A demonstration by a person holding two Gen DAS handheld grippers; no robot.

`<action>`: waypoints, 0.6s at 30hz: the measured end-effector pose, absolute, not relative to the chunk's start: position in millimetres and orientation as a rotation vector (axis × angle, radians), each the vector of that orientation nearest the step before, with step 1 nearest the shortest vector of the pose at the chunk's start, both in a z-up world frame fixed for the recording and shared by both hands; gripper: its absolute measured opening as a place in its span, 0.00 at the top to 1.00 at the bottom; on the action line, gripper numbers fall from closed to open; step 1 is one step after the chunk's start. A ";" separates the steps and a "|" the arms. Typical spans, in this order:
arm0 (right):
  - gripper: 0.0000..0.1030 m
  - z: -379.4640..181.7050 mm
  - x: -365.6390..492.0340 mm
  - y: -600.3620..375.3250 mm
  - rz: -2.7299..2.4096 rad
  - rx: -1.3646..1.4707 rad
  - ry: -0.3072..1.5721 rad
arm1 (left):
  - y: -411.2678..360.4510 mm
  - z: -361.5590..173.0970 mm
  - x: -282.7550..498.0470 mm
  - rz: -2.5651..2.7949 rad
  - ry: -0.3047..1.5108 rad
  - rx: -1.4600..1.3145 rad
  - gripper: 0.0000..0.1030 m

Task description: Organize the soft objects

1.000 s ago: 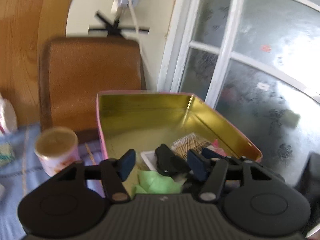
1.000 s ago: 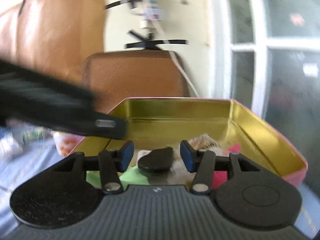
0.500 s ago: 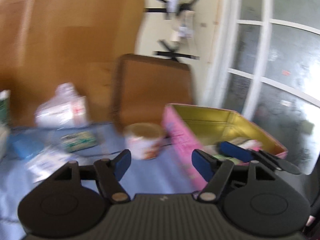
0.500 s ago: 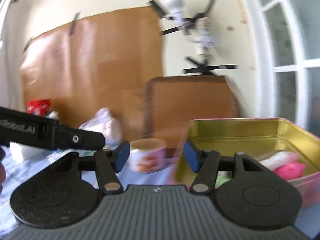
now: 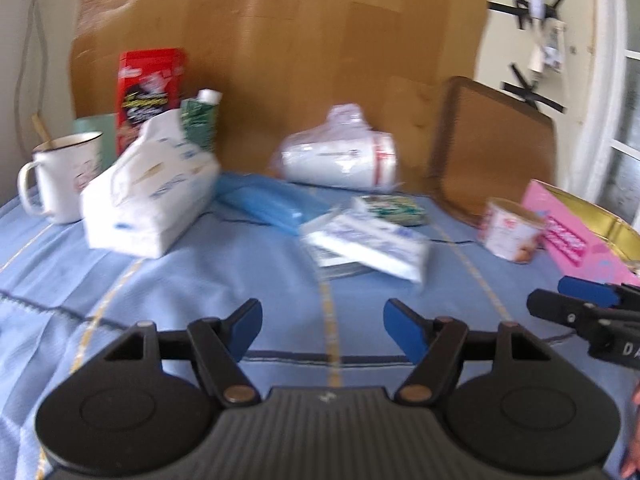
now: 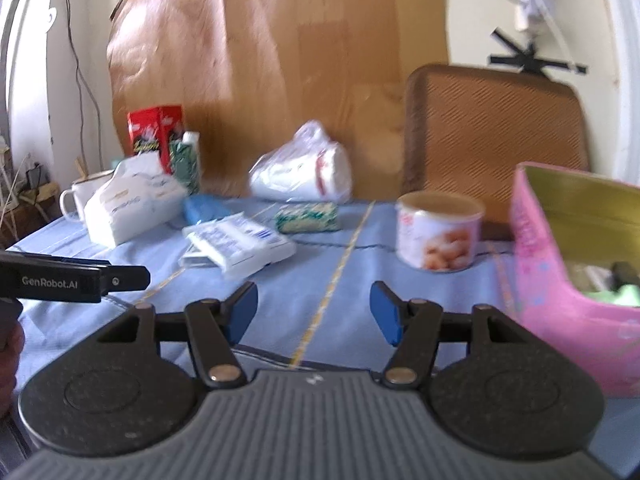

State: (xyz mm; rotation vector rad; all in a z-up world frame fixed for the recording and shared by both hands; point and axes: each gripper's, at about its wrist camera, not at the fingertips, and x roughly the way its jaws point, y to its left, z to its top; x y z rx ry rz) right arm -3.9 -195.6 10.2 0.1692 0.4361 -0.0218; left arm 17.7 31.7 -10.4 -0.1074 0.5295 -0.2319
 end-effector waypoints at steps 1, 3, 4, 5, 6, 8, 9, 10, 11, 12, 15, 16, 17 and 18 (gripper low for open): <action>0.37 10.0 2.2 -192.4 -0.007 0.173 0.450 | 34.9 -12.0 20.4 -0.230 0.538 -0.135 0.33; 0.37 9.7 13.0 -186.7 0.019 0.174 0.468 | 45.3 -12.2 20.6 -0.242 0.520 -0.208 0.33; 0.37 9.5 19.9 -183.2 0.034 0.171 0.477 | 49.8 -12.9 18.3 -0.233 0.509 -0.230 0.33; 0.37 9.9 25.3 -180.3 0.047 0.170 0.485 | 51.8 -13.5 18.9 -0.230 0.511 -0.244 0.33; 0.37 9.8 31.9 -178.0 0.057 0.173 0.493 | 53.7 -13.8 19.7 -0.230 0.512 -0.258 0.33; 0.37 10.2 46.1 -175.3 0.076 0.189 0.505 | 56.9 -13.5 19.3 -0.230 0.498 -0.280 0.33; 0.37 10.8 53.4 -174.9 0.086 0.197 0.512 | 58.0 -13.6 18.3 -0.229 0.490 -0.289 0.33; 0.36 11.3 62.0 -173.9 0.094 0.205 0.517 | 58.9 -13.5 17.5 -0.229 0.485 -0.295 0.33; 0.28 11.8 70.9 -173.0 0.102 0.210 0.521 | 59.0 -13.6 17.3 -0.231 0.482 -0.298 0.33; 0.21 12.0 79.5 -172.3 0.114 0.210 0.524 | 58.9 -13.7 17.6 -0.233 0.481 -0.299 0.33; 0.06 9.9 102.6 -172.4 0.150 0.215 0.544 | 56.4 -13.7 18.5 -0.236 0.481 -0.288 0.33; 0.06 8.7 111.8 -174.3 0.159 0.232 0.560 | 55.6 -13.7 18.0 -0.236 0.478 -0.283 0.33; 0.06 6.9 122.0 -177.7 0.170 0.266 0.584 | 54.6 -13.5 17.5 -0.235 0.475 -0.277 0.33; 0.06 4.2 131.8 -182.2 0.188 0.317 0.613 | 53.9 -13.5 17.0 -0.234 0.473 -0.273 0.33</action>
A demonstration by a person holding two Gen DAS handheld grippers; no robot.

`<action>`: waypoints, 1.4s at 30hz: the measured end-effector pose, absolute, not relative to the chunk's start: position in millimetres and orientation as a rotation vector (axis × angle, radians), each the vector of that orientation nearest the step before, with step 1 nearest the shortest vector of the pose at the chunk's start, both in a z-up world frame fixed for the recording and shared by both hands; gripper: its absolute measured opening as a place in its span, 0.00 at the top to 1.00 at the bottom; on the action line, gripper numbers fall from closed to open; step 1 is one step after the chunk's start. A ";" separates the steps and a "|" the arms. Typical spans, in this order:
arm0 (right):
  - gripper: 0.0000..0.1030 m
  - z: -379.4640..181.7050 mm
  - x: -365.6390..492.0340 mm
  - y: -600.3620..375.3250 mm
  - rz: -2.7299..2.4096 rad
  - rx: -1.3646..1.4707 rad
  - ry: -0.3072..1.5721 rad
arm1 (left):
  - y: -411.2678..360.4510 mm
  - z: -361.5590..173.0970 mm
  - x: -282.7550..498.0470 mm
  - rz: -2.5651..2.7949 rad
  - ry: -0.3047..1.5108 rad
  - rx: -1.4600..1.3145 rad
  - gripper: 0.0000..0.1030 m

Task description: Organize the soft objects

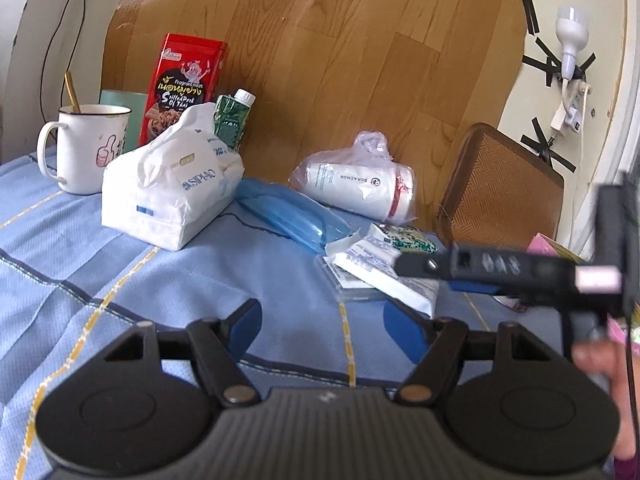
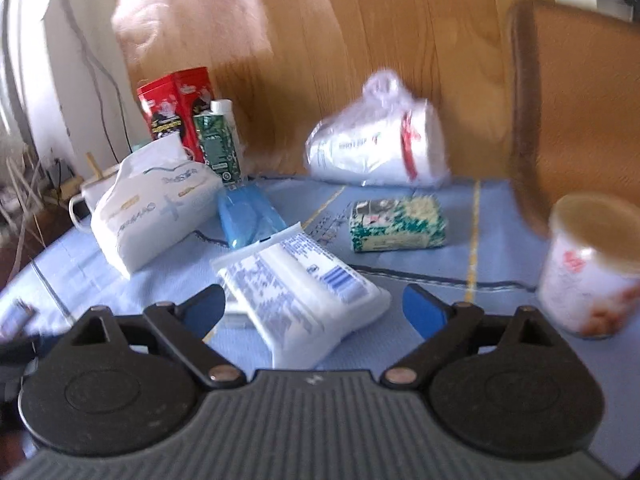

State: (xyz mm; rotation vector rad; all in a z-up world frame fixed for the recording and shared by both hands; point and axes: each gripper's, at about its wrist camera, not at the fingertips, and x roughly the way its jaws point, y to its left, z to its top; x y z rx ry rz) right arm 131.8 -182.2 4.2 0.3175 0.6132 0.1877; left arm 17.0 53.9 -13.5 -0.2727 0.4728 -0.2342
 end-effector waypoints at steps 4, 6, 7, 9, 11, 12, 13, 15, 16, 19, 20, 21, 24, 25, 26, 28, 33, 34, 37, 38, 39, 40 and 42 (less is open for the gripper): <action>0.42 -3.9 141.9 -188.8 0.224 0.405 0.683 | 54.2 -13.6 16.8 -0.229 0.472 -0.274 0.33; 0.54 -2.6 131.4 -188.5 0.248 0.420 0.677 | 55.2 -14.0 17.8 -0.230 0.476 -0.280 0.32; 0.57 -1.6 124.7 -188.8 0.256 0.424 0.673 | 55.3 -14.1 18.1 -0.230 0.479 -0.281 0.32; 0.61 1.7 106.2 -184.0 0.252 0.381 0.651 | 55.4 -14.2 18.4 -0.229 0.480 -0.280 0.32; 0.68 4.6 90.5 -182.6 0.265 0.363 0.642 | 55.5 -13.8 17.5 -0.226 0.477 -0.278 0.26; 0.70 5.4 82.8 -182.8 0.273 0.365 0.642 | 55.4 -13.4 16.9 -0.225 0.474 -0.278 0.25; 0.70 6.4 73.1 -182.2 0.279 0.364 0.636 | 55.7 -13.3 17.0 -0.225 0.474 -0.278 0.24; 0.70 7.8 56.1 -182.1 0.296 0.372 0.635 | 56.3 -13.6 18.0 -0.225 0.480 -0.280 0.24; 0.70 7.7 48.5 -182.6 0.309 0.381 0.637 | 56.4 -13.9 18.8 -0.225 0.487 -0.282 0.24; 0.69 4.9 27.1 -184.9 0.351 0.415 0.644 | 56.7 -14.7 21.9 -0.229 0.505 -0.283 0.24; 0.66 3.4 22.8 -185.6 0.358 0.420 0.648 | 56.5 -15.1 23.1 -0.230 0.511 -0.282 0.24; 0.65 1.8 18.9 -186.3 0.356 0.422 0.648 | 56.2 -15.3 23.8 -0.231 0.517 -0.280 0.24; 0.55 -3.9 12.5 -191.2 0.326 0.434 0.629 | 56.1 -16.1 24.8 -0.231 0.526 -0.278 0.23; 0.52 -4.7 12.1 -193.6 0.322 0.455 0.626 | 56.2 -16.2 24.7 -0.230 0.526 -0.279 0.22; 0.47 -5.1 12.1 -194.5 0.312 0.467 0.620 | 56.2 -16.1 24.8 -0.231 0.526 -0.279 0.21; 0.42 -5.6 11.1 -196.0 0.302 0.478 0.608 | 56.2 -16.2 24.7 -0.232 0.526 -0.279 0.21; 0.29 -3.9 6.2 -189.9 0.313 0.429 0.591 | 56.5 -16.4 26.2 -0.236 0.530 -0.279 0.19; 0.27 -3.1 6.0 -186.8 0.317 0.411 0.586 | 56.5 -16.6 26.4 -0.236 0.532 -0.280 0.19; 0.27 -2.2 5.3 -181.9 0.328 0.368 0.578 | 56.6 -16.9 26.8 -0.239 0.534 -0.281 0.19; 0.27 -2.1 4.9 -181.0 0.331 0.358 0.578 | 56.6 -16.8 26.7 -0.239 0.535 -0.282 0.19; 0.27 -2.0 4.9 -179.7 0.332 0.350 0.577 | 56.7 -16.7 26.6 -0.239 0.535 -0.282 0.19; 0.26 -2.1 5.2 -179.1 0.334 0.344 0.577 | 56.7 -16.8 26.6 -0.240 0.535 -0.283 0.19; 0.26 -2.5 4.9 -178.6 0.336 0.337 0.577 | 56.5 -16.8 26.5 -0.241 0.536 -0.284 0.19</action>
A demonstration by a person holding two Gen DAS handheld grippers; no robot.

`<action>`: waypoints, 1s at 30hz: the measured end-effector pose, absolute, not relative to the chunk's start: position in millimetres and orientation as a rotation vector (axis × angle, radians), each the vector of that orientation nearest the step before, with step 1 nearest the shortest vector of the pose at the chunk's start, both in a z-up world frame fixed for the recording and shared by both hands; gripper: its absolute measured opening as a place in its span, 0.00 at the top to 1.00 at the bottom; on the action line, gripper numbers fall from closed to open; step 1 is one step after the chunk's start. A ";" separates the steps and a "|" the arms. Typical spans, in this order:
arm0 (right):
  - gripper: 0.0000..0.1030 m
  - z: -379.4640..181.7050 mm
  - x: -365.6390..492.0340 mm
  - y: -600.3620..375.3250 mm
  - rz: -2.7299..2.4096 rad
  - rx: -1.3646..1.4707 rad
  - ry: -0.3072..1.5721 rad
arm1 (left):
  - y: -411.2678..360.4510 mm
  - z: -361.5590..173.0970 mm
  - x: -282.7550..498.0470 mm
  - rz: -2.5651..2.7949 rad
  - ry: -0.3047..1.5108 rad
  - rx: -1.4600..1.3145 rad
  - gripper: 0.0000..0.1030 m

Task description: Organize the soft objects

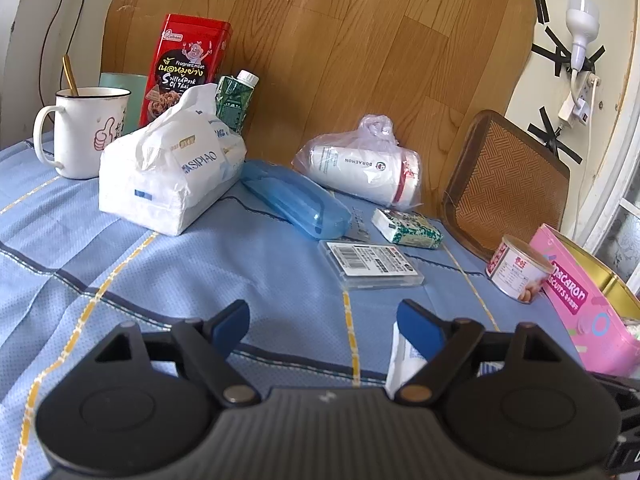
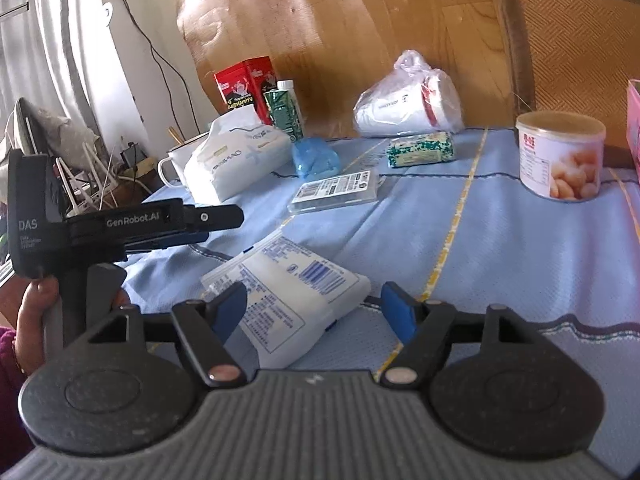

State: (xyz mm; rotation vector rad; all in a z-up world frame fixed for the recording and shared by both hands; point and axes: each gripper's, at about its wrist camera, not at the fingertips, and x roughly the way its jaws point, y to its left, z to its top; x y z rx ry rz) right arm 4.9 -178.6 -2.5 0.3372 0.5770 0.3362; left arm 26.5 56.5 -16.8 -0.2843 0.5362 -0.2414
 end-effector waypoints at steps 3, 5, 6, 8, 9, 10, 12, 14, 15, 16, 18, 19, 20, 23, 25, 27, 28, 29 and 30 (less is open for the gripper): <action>0.25 -3.4 4.8 -177.9 0.333 0.337 0.580 | 56.6 -16.8 26.7 -0.243 0.536 -0.285 0.19; 0.25 -3.7 4.2 -177.4 0.332 0.336 0.580 | 56.6 -16.9 26.5 -0.243 0.536 -0.285 0.19; 0.25 -3.7 3.7 -176.8 0.332 0.335 0.580 | 56.5 -16.9 26.5 -0.243 0.536 -0.285 0.19; 0.25 -3.3 1.9 -175.1 0.335 0.328 0.579 | 56.2 -17.0 26.0 -0.241 0.536 -0.285 0.19; 0.25 -3.2 1.4 -173.9 0.337 0.322 0.578 | 56.3 -17.0 26.1 -0.242 0.536 -0.285 0.19; 0.25 -3.0 0.9 -172.8 0.339 0.315 0.576 | 56.1 -17.0 26.0 -0.241 0.536 -0.285 0.19; 0.25 -2.2 0.0 -169.8 0.349 0.300 0.570 | 56.1 -17.2 26.1 -0.240 0.536 -0.285 0.19; 0.25 -0.8 -1.9 -165.4 0.381 0.279 0.563 | 56.2 -17.2 26.0 -0.240 0.536 -0.285 0.19; 0.25 -0.4 -3.1 -163.4 0.412 0.269 0.561 | 56.3 -17.2 26.0 -0.240 0.536 -0.286 0.19; 0.24 0.6 -5.6 -160.6 0.467 0.257 0.555 | 56.2 -17.2 26.0 -0.241 0.536 -0.286 0.19; 0.25 3.0 -11.0 -154.8 0.538 0.226 0.534 | 56.3 -17.3 26.1 -0.241 0.536 -0.285 0.19; 0.25 3.4 -12.6 -152.2 0.560 0.207 0.530 | 56.3 -17.3 26.1 -0.241 0.537 -0.285 0.19; 0.25 3.7 -13.3 -150.1 0.571 0.192 0.528 | 56.3 -17.3 26.0 -0.240 0.537 -0.285 0.19; 0.25 3.3 -12.4 -153.3 0.572 0.212 0.530 | 56.5 -17.3 26.3 -0.242 0.537 -0.285 0.19; 0.25 3.3 -12.1 -158.9 0.559 0.252 0.528 | 56.6 -17.3 26.2 -0.242 0.537 -0.285 0.19; 0.25 3.0 -10.2 -165.1 0.535 0.297 0.521 | 56.9 -17.3 26.5 -0.243 0.538 -0.285 0.19; 0.25 2.9 -9.6 -168.8 0.515 0.319 0.515 | 56.9 -17.3 26.5 -0.243 0.538 -0.285 0.19; 0.24 2.8 -9.5 -171.8 0.493 0.337 0.509 | 56.8 -17.2 26.4 -0.242 0.537 -0.285 0.19; 0.24 2.2 -7.1 -173.9 0.475 0.354 0.508 | 57.0 -17.2 26.3 -0.244 0.537 -0.286 0.19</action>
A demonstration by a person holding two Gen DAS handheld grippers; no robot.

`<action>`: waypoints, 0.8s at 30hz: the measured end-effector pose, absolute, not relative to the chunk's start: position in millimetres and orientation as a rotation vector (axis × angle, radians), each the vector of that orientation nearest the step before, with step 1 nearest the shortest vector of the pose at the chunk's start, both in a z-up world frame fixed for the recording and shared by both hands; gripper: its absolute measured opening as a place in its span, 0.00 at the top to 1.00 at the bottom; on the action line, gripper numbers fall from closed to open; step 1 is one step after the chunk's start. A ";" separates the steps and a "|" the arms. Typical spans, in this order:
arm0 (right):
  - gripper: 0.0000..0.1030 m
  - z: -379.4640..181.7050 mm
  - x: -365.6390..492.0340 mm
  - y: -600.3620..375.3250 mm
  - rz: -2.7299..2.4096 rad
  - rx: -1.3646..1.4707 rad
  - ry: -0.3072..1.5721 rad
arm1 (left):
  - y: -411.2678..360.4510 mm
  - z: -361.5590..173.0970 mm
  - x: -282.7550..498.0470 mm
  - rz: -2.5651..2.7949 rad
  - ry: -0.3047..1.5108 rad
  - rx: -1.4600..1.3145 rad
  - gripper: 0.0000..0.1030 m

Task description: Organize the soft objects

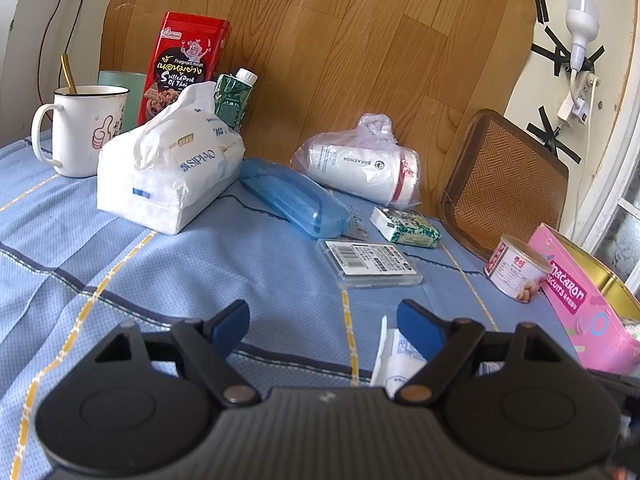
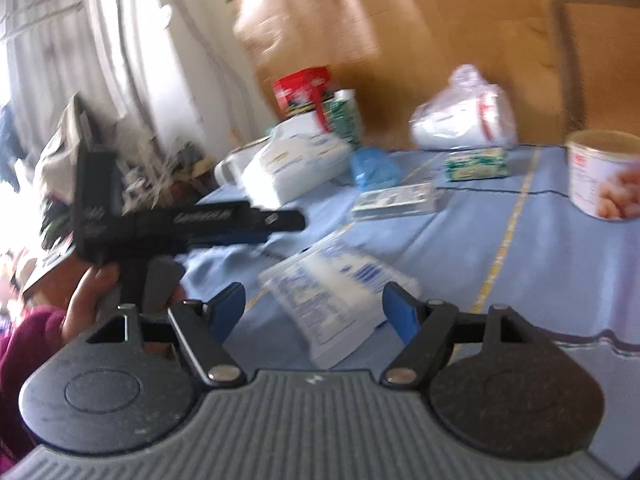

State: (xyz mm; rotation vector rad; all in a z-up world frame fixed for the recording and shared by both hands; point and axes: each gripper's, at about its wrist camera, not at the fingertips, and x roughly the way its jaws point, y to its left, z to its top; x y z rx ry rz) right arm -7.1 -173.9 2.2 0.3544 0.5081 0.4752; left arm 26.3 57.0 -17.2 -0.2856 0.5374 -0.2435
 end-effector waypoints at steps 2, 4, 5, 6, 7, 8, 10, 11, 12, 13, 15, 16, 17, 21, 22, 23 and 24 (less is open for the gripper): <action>0.24 1.9 -1.6 -180.4 0.449 0.403 0.510 | 56.6 -17.3 26.0 -0.248 0.536 -0.287 0.19; 0.24 2.0 7.8 -186.4 0.429 0.435 0.511 | 57.0 -17.3 25.3 -0.255 0.531 -0.291 0.19; 0.24 1.8 13.2 -187.2 0.424 0.445 0.512 | 57.2 -17.4 25.0 -0.257 0.529 -0.293 0.19; 0.24 1.0 17.6 -188.1 0.423 0.453 0.514 | 57.3 -17.5 24.8 -0.260 0.529 -0.294 0.19; 0.24 0.3 22.3 -188.0 0.424 0.461 0.519 | 57.0 -17.6 24.7 -0.263 0.529 -0.293 0.19; 0.24 0.0 26.4 -187.0 0.426 0.466 0.525 | 56.9 -17.6 25.4 -0.265 0.531 -0.292 0.20; 0.25 -0.7 31.1 -183.8 0.441 0.454 0.541 | 56.2 -17.7 25.9 -0.270 0.535 -0.288 0.21; 0.28 -1.3 32.5 -180.2 0.452 0.436 0.562 | 56.0 -17.7 26.1 -0.271 0.537 -0.288 0.21; 0.31 -1.9 32.3 -175.9 0.456 0.411 0.582 | 56.1 -18.0 26.5 -0.272 0.540 -0.289 0.22; 0.38 -2.2 32.0 -172.9 0.469 0.389 0.597 | 56.3 -18.4 27.1 -0.271 0.544 -0.291 0.22; 0.39 -3.0 25.9 -165.9 0.525 0.367 0.616 | 57.5 -19.1 28.6 -0.271 0.551 -0.299 0.22; 0.39 -3.0 21.6 -162.4 0.550 0.359 0.619 | 58.4 -19.3 29.1 -0.272 0.552 -0.303 0.22; 0.39 -2.4 14.2 -157.1 0.580 0.337 0.615 | 59.3 -19.4 29.3 -0.273 0.551 -0.307 0.22; 0.36 3.4 -7.2 -143.5 0.597 0.253 0.561 | 61.3 -19.7 30.0 -0.273 0.553 -0.319 0.22; 0.33 3.2 -8.1 -144.4 0.587 0.250 0.555 | 61.7 -19.7 30.0 -0.272 0.553 -0.320 0.22; 0.32 2.8 -8.1 -146.0 0.578 0.258 0.554 | 61.9 -19.6 29.8 -0.270 0.552 -0.321 0.22; 0.32 2.4 -7.1 -147.5 0.566 0.270 0.556 | 62.0 -19.5 29.3 -0.267 0.551 -0.322 0.22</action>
